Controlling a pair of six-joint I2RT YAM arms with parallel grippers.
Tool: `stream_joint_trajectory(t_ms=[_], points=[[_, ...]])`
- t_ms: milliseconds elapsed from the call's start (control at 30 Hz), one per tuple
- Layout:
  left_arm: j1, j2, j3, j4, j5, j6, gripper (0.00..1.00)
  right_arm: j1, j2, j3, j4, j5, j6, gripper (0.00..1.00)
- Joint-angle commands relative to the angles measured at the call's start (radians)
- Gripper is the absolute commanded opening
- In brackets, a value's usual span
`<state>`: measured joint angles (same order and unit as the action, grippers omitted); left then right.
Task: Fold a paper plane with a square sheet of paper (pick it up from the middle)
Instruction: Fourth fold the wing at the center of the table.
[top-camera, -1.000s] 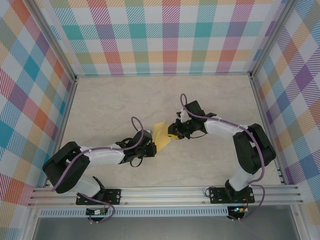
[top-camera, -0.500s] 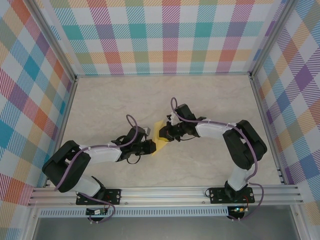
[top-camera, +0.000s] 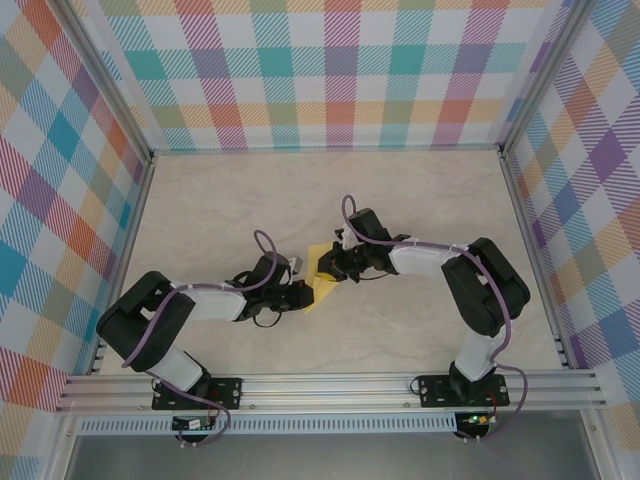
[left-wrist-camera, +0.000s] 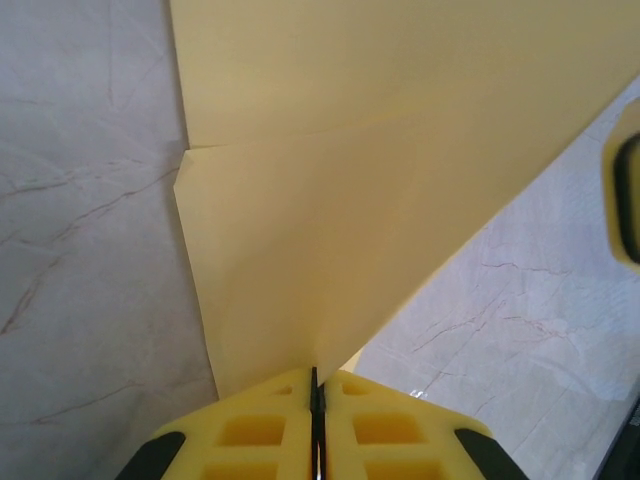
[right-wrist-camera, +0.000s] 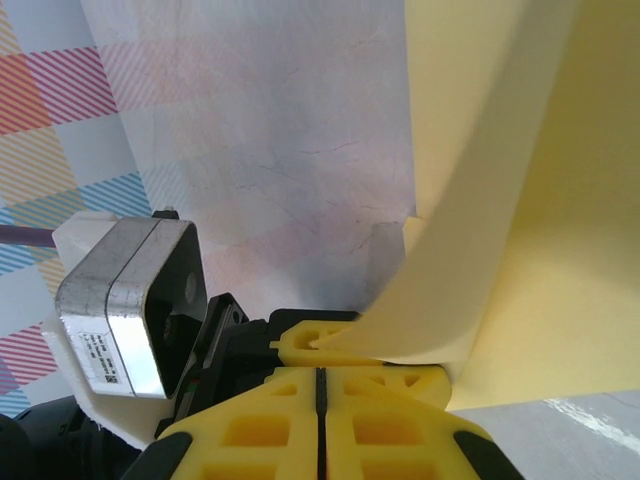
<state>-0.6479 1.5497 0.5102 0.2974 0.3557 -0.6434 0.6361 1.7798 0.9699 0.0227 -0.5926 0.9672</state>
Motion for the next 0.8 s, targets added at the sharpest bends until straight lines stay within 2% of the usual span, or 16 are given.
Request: stream_joint_trajectory(t_ms=[0,167,267,467,767], points=[[0.03,0.01,-0.028,0.065,0.04,-0.025,0.09,0.007,-0.003,-0.026,-0.004,0.064,0.02,0.07],[0.056,0.021,-0.033,0.087,0.088,-0.039,0.09,0.008,-0.057,-0.075,0.017,0.149,0.041,0.06],[0.068,0.043,-0.028,0.11,0.12,-0.053,0.09,0.014,-0.117,-0.147,0.055,0.26,0.08,0.07],[0.084,0.1,-0.015,0.158,0.177,-0.087,0.09,0.025,-0.095,-0.165,0.205,0.171,0.082,0.07],[0.108,0.11,-0.008,0.192,0.212,-0.131,0.09,0.027,-0.004,-0.09,0.223,0.103,0.084,0.08]])
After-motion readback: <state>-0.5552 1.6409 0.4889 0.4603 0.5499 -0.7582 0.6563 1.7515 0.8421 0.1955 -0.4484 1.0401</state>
